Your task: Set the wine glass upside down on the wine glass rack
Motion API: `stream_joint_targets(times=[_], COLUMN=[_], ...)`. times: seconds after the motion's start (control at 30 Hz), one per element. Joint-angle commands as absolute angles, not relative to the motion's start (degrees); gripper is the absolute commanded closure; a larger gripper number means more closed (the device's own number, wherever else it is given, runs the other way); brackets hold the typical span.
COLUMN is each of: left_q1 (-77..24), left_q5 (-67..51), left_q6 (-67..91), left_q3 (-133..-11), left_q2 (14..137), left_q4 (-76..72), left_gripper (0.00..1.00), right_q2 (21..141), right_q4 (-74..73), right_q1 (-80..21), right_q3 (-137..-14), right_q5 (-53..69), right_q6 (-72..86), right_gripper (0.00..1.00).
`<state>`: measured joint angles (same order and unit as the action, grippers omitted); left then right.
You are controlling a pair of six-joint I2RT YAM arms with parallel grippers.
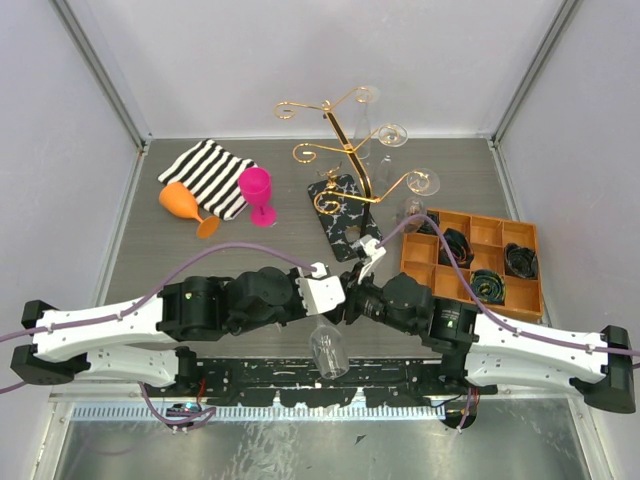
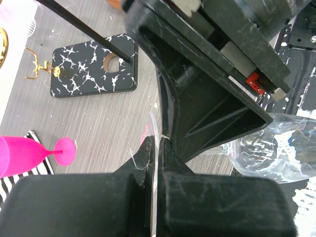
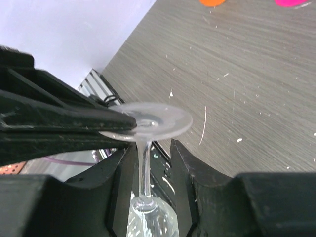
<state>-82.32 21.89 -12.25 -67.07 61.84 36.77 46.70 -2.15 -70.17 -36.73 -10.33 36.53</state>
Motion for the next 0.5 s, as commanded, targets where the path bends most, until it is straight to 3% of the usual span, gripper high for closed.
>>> stream_joint_targets(times=[0.0,0.27,0.47], left_q1=[-82.7,-82.9,-83.0], left_q5=[19.9,20.3,20.2], left_q6=[-11.8,-11.8,-11.8], left_q3=[-67.0,-66.9,-66.5], left_q2=[61.9,61.9,60.7], left_q4=[35.0,35.1,35.2], left_gripper=[1.0,1.0,1.0], right_q2=[44.5,45.8,43.7], right_q4=[5.0,4.0,-7.7], right_q1=[-70.2,-70.2,-70.2], right_q3=[-36.8,-36.8,-40.8], right_q5=[-14.3,-12.9,-10.6], right_q6=[36.4,36.2,27.5], right_gripper=[0.58,0.62,0.42])
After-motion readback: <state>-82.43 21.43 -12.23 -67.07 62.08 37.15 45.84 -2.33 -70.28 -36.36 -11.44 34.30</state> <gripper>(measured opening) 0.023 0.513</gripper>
